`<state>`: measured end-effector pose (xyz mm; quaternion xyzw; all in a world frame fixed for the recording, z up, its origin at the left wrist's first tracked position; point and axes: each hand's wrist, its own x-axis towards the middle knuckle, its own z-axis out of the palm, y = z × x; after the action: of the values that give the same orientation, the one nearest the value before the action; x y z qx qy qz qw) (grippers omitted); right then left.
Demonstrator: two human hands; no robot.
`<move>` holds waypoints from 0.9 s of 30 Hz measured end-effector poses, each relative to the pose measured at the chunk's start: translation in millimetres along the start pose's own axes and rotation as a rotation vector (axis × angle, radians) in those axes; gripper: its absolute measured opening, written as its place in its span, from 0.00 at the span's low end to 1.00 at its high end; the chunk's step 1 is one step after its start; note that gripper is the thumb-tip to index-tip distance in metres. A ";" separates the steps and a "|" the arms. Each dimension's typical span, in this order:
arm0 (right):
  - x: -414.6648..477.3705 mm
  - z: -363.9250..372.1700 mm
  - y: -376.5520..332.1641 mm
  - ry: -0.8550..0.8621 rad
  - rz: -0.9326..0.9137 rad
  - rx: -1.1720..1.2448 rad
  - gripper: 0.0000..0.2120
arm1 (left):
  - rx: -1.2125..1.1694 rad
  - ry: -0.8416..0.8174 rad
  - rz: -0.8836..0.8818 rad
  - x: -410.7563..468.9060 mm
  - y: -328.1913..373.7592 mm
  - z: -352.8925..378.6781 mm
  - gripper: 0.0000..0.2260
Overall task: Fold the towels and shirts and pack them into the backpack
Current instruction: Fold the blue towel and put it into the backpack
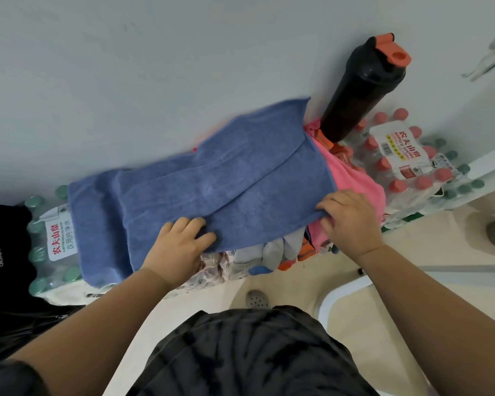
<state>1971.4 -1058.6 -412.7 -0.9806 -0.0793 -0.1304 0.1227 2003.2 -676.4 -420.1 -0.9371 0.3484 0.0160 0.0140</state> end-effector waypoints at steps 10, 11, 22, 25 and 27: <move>-2.2 -14.0 4.4 -0.023 0.033 0.086 0.14 | -0.405 0.158 -0.022 6.3 -13.6 -13.6 0.13; -0.7 -20.4 2.9 -0.007 0.027 0.092 0.13 | -0.462 0.142 -0.038 7.0 -14.3 -20.6 0.12; -36.8 -58.6 8.8 -0.206 0.045 -0.121 0.06 | -0.644 -0.385 -0.061 -3.5 7.7 -54.7 0.06; -29.9 -58.2 2.4 -0.485 0.117 -0.168 0.26 | -0.666 -0.336 -0.180 -3.7 11.1 -51.1 0.11; -13.5 -59.7 -13.1 -0.398 0.104 -0.065 0.34 | -0.648 -0.208 -0.284 -3.5 8.8 -51.2 0.07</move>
<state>1942.0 -1063.3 -357.7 -0.9933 -0.0469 0.0701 0.0795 1995.9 -682.7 -368.9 -0.9252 0.1885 0.2188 -0.2462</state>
